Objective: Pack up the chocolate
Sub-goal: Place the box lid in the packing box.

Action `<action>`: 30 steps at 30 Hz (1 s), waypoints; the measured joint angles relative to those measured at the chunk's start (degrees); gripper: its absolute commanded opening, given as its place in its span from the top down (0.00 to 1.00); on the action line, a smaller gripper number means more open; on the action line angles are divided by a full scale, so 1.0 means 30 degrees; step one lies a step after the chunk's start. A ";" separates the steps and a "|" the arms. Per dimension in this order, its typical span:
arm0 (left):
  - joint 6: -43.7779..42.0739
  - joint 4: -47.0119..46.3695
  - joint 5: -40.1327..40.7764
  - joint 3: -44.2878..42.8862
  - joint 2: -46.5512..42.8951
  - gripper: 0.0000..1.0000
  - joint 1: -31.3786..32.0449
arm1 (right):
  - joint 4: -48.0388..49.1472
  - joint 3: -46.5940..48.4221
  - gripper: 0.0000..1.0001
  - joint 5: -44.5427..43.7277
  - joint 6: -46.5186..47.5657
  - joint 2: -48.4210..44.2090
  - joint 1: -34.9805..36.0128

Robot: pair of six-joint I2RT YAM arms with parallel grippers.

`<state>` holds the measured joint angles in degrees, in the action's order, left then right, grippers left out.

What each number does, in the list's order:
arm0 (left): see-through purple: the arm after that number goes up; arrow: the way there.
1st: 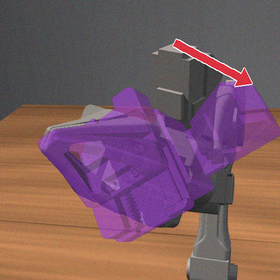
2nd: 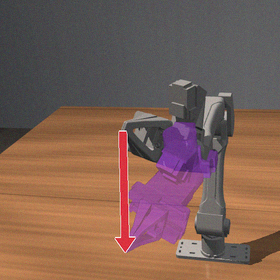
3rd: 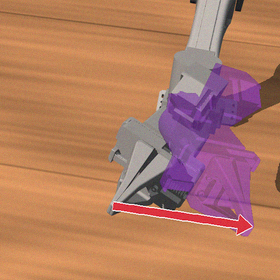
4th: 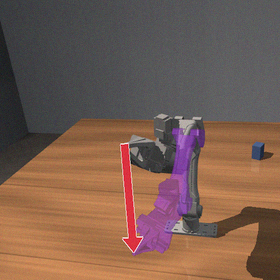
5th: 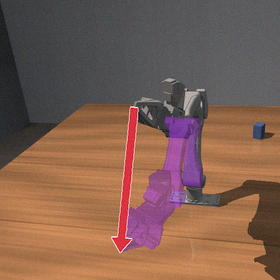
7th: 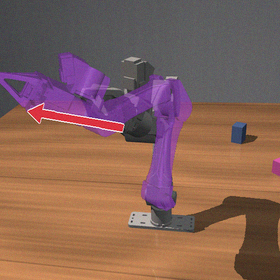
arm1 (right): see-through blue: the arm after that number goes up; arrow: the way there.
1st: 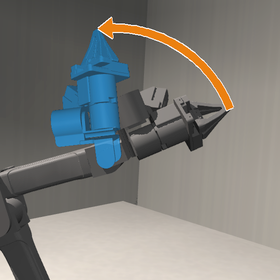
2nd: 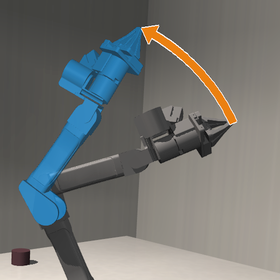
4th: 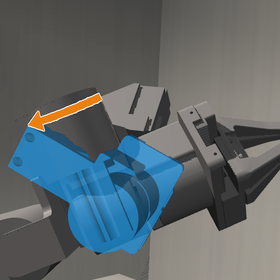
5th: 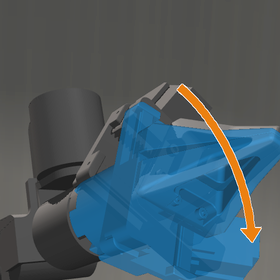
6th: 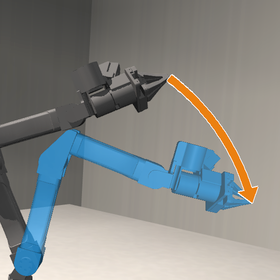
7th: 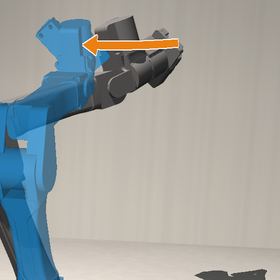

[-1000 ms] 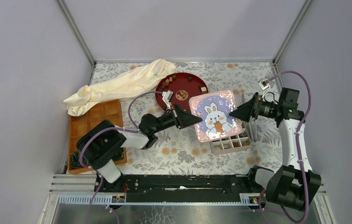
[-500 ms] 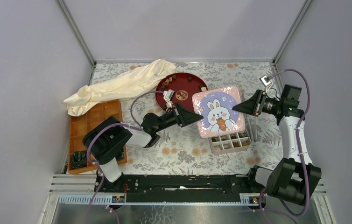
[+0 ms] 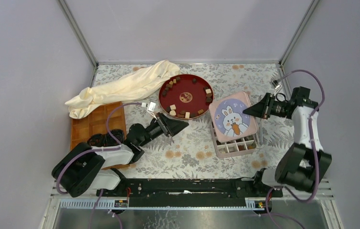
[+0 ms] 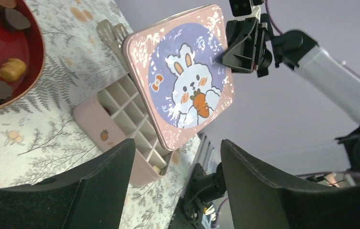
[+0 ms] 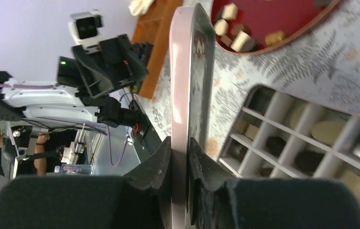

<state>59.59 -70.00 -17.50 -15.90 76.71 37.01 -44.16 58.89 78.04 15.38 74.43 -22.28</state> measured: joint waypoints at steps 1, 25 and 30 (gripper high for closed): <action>-0.0525 0.0736 -0.0022 0.0051 -0.0466 0.26 0.0000 | -0.1807 0.0627 1.00 -0.0430 0.1902 0.0882 0.0000; -0.0831 0.2004 -0.1158 -0.1800 0.5952 0.34 0.2761 | -0.9034 0.1814 1.00 -0.1953 0.8699 0.5326 0.1843; 0.0233 0.1319 -0.1188 -0.2892 0.7912 0.36 0.2798 | -0.8473 0.1690 0.99 -0.1945 0.8189 0.6543 0.1843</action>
<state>60.29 -66.04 -21.06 -24.58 100.44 45.41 -69.58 63.96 72.20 39.94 94.06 -16.75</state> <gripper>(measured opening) 0.641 0.197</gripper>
